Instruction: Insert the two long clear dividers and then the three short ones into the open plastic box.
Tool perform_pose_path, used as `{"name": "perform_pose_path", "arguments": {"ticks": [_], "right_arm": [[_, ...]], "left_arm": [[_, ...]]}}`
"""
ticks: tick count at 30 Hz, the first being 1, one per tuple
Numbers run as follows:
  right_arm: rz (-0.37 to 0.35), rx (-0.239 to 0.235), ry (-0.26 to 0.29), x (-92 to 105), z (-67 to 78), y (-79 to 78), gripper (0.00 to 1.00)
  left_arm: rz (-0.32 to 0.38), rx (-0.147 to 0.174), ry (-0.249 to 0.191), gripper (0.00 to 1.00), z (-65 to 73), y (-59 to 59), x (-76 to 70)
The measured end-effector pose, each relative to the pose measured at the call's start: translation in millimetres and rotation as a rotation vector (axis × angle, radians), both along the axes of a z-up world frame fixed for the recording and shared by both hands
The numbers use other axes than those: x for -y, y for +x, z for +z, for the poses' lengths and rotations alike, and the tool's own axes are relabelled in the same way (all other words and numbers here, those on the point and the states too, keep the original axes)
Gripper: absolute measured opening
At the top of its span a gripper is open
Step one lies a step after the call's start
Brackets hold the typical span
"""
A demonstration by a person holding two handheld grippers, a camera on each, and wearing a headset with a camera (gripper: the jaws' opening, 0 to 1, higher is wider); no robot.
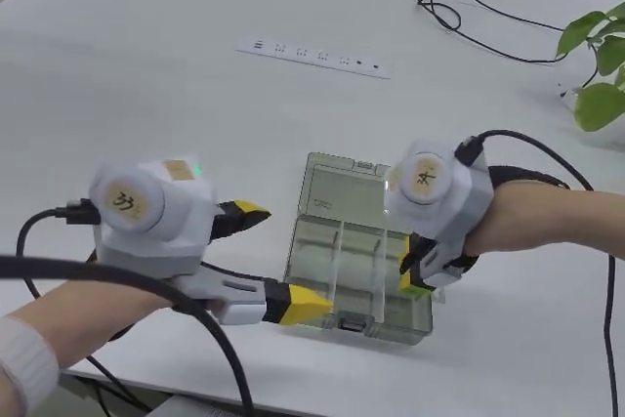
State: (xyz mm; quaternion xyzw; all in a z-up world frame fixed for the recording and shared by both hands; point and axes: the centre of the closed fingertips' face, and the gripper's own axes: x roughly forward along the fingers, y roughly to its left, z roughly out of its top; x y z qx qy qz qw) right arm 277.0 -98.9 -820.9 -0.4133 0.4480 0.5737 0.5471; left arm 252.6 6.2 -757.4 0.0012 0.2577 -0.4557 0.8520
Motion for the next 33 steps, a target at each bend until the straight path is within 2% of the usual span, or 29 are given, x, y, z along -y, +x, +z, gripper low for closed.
{"name": "perform_pose_path", "arguments": {"ticks": [4,8,11,13,15,16,18,21,23,26,33], "right_arm": [[-0.066,-0.009,0.096,-4.5,10.8,-0.7,0.3],[-0.094,-0.004,0.153,-1.9,17.5,-3.7,0.4],[-0.112,0.02,0.197,1.0,21.1,-5.3,0.51],[-0.149,0.041,0.245,0.5,23.1,-5.3,0.63],[-0.162,0.064,0.264,4.4,23.2,-6.8,0.75],[-0.177,0.081,0.277,7.0,23.5,-6.4,0.79],[-0.212,0.085,0.299,10.2,23.9,-7.1,0.85],[-0.3,0.085,0.362,16.4,26.6,-6.8,0.92],[-0.364,0.087,0.376,24.6,25.6,-7.5,0.95],[-0.413,0.09,0.401,34.7,23.9,-10.7,0.98],[-0.477,0.107,0.447,55.7,29.2,-25.5,1.0]], "left_arm": [[0.011,0.0,0.0,0.82,0.0,-0.8,-2.6],[0.014,0.003,0.002,0.83,0.3,-3.0,-4.0],[0.016,0.002,0.001,0.83,1.1,-5.1,-4.9],[0.025,0.003,-0.002,0.84,1.8,-5.1,-5.8],[0.03,0.005,0.003,0.85,2.0,-5.6,-7.1],[0.034,0.006,0.007,0.86,2.3,-5.8,-8.0],[0.038,0.011,0.009,0.87,3.4,-5.8,-9.1],[0.049,0.017,0.009,0.89,5.4,-5.3,-10.8],[0.059,0.016,0.006,0.89,5.2,-4.5,-11.2],[0.065,0.02,0.003,0.9,5.2,-4.9,-11.6],[0.064,0.037,0.007,0.91,6.9,-8.8,-15.6]]}}
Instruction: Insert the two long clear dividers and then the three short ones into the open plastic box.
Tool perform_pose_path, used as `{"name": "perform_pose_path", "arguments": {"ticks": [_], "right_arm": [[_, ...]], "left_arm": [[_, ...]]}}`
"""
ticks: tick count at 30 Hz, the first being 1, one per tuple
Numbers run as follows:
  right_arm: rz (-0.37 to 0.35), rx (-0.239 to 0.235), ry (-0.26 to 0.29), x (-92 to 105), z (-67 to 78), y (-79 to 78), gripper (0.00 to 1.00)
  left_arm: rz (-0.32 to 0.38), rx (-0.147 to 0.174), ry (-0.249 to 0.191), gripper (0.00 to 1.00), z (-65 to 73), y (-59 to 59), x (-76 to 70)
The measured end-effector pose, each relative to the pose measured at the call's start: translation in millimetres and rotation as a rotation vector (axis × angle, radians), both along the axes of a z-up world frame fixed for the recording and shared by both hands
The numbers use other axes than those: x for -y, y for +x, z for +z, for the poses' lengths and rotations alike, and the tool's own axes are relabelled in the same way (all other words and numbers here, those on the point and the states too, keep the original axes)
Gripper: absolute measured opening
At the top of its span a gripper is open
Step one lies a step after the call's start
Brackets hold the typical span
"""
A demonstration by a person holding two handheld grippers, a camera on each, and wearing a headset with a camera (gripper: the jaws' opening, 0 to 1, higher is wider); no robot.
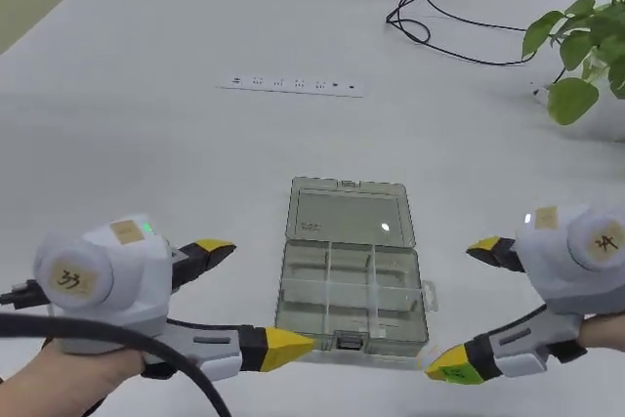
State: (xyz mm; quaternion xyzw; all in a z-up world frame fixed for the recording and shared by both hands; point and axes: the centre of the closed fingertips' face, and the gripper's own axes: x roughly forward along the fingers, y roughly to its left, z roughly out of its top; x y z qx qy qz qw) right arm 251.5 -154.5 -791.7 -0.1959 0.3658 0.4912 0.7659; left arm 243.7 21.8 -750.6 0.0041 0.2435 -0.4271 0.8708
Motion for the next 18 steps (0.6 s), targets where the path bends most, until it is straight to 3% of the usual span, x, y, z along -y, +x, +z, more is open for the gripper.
{"name": "perform_pose_path", "arguments": {"ticks": [9,18], "right_arm": [[-0.113,0.012,0.026,25.0,-4.5,-17.6,1.0],[-0.207,0.023,0.048,43.8,-12.6,-26.8,1.0]], "left_arm": [[0.018,0.008,0.016,1.0,-2.6,-5.9,-5.4],[0.023,0.004,0.037,1.0,-6.7,-14.3,-9.5]]}}
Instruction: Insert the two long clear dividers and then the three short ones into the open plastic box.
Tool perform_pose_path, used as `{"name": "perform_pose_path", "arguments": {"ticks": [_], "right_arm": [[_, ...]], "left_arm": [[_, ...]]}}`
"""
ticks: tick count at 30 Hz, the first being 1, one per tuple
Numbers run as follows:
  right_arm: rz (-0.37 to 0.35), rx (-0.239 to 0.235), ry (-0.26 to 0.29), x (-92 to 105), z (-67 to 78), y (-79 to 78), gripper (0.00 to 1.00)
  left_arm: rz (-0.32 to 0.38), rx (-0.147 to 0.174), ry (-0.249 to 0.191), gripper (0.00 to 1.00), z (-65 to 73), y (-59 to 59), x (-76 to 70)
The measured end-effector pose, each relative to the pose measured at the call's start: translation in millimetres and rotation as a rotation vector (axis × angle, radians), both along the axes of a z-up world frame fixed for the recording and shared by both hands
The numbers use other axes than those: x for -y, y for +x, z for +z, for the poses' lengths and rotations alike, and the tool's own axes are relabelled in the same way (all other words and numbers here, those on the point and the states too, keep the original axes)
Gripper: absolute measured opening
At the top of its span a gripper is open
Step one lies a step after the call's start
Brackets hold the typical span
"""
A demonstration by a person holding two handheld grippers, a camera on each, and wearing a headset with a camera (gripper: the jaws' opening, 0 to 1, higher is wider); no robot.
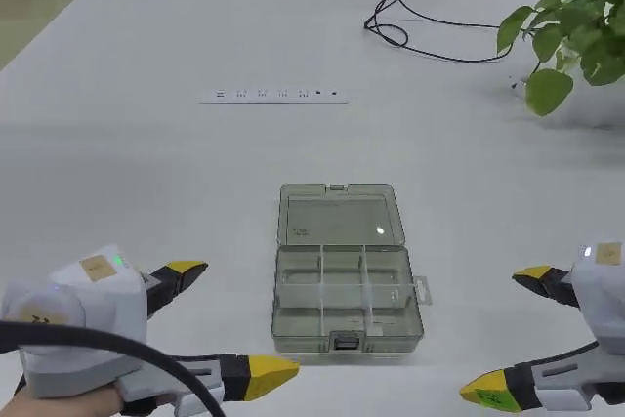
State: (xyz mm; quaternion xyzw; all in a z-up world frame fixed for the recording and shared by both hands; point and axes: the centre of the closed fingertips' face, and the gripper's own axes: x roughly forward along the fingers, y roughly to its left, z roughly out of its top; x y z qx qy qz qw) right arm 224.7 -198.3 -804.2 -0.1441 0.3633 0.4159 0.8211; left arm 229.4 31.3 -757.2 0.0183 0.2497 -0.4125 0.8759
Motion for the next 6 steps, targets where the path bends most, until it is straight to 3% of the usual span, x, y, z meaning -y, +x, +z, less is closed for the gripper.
{"name": "perform_pose_path", "arguments": {"ticks": [6], "right_arm": [[-0.019,0.002,0.003,4.3,-2.3,-5.8,1.0]], "left_arm": [[0.004,0.003,-0.004,1.0,-2.0,0.0,2.1]]}}
